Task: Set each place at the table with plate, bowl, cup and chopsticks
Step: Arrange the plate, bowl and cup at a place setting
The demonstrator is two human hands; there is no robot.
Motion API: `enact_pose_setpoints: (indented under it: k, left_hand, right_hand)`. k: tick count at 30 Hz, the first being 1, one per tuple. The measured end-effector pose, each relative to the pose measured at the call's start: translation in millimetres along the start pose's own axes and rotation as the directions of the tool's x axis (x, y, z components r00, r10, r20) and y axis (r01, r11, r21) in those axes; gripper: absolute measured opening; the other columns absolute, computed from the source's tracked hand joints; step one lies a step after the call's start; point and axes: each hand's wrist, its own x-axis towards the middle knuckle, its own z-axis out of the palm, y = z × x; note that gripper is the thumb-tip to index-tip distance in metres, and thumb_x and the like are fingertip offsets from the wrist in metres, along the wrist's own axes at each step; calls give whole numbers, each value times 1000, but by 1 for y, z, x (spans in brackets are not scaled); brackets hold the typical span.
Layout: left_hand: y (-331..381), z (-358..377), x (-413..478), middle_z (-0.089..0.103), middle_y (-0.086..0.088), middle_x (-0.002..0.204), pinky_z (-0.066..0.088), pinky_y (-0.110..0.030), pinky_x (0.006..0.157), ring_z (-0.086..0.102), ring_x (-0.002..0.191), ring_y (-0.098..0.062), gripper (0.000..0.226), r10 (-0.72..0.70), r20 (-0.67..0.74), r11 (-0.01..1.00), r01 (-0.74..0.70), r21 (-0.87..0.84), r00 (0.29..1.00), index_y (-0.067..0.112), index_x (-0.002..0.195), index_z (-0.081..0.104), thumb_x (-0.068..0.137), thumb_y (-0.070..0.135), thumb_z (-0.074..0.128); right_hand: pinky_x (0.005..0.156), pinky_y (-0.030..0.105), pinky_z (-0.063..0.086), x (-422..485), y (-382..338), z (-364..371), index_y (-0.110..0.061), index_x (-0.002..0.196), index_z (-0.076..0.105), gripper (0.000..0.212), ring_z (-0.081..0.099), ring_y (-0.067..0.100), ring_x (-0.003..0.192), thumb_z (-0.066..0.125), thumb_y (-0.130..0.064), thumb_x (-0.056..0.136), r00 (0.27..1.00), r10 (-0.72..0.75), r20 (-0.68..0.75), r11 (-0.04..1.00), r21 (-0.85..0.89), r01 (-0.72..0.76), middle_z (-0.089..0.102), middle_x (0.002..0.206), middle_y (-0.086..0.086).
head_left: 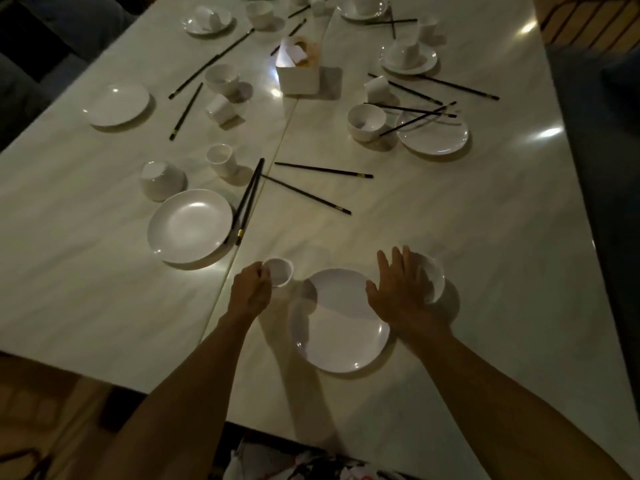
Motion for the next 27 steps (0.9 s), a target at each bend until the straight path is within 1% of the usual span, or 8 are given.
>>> enact_pose_setpoints:
  k: [6, 8, 10, 13, 16, 19, 23, 27]
  left_hand:
    - [-6, 6, -15, 68, -15, 102, 40, -30, 74, 63, 97, -33, 32, -22, -2, 995, 22, -93, 1000, 10, 103, 65, 101, 27, 38]
    - [-4, 4, -17, 66, -15, 116, 43, -31, 82, 61, 108, -32, 33, -13, 22, 992, 15, -129, 1000, 11, 121, 60, 101, 29, 41]
    - [-3, 1, -22, 58, -14, 131, 42, -33, 90, 55, 119, -30, 51, -17, 86, 973, 36, -229, 996, 14, 142, 43, 96, 35, 51]
    - [-8, -4, -31, 48, -8, 141, 44, -32, 94, 50, 124, -25, 98, 85, 152, 951, -35, -308, 985, 18, 149, 29, 69, 52, 72]
    - [-20, -4, -33, 44, -4, 147, 46, -45, 102, 46, 130, -22, 117, 126, 170, 966, -82, -244, 977, 24, 149, 30, 51, 67, 76]
    - [-17, -3, -32, 49, -4, 143, 49, -41, 99, 49, 127, -20, 105, 173, 110, 963, -145, -227, 979, 17, 146, 37, 58, 58, 77]
    - [0, 1, -30, 54, 11, 114, 39, -7, 76, 52, 102, -6, 67, 240, 14, 937, -228, -265, 971, 12, 131, 52, 72, 21, 84]
    - [4, 6, -17, 60, 8, 114, 39, -8, 76, 56, 100, -8, 68, 242, 0, 931, -232, -280, 970, 17, 126, 52, 68, 23, 87]
  right_hand:
    - [117, 53, 16, -12, 1, 8, -21, 155, 11, 70, 2, 32, 150, 38, -48, 97, 1000, -13, -19, 999, -37, 12, 5, 163, 10]
    - [118, 54, 17, -13, 1, 10, -20, 155, 12, 73, 1, 31, 150, 43, -48, 94, 999, 1, -41, 1000, 7, 0, 6, 163, 10]
    - [118, 55, 13, -14, 3, 10, -19, 154, 14, 79, -3, 30, 150, 50, -49, 91, 995, 39, -90, 995, 96, -31, 5, 162, 11]
    - [117, 58, 9, -16, 13, 8, -14, 153, 19, 91, -4, 33, 149, 62, -53, 82, 976, 146, -161, 979, 163, -120, 7, 161, 15]
    - [112, 65, 17, -16, 24, 7, -16, 154, 8, 106, -6, 31, 149, 71, -55, 77, 945, 326, -31, 896, 329, -298, -3, 162, 11]
    - [110, 56, 30, -13, 30, 7, -13, 153, 8, 108, 2, 33, 147, 74, -50, 76, 942, 334, -37, 880, 370, -297, 7, 160, 13]
    - [107, 52, 34, -18, 20, 9, -13, 152, 11, 108, 11, 35, 144, 77, -48, 74, 923, 373, -94, 865, 396, -309, 17, 155, 15]
    - [108, 51, 34, -21, 13, 17, -12, 152, 13, 105, 11, 33, 144, 77, -45, 75, 919, 374, -125, 863, 409, -295, 16, 155, 14]
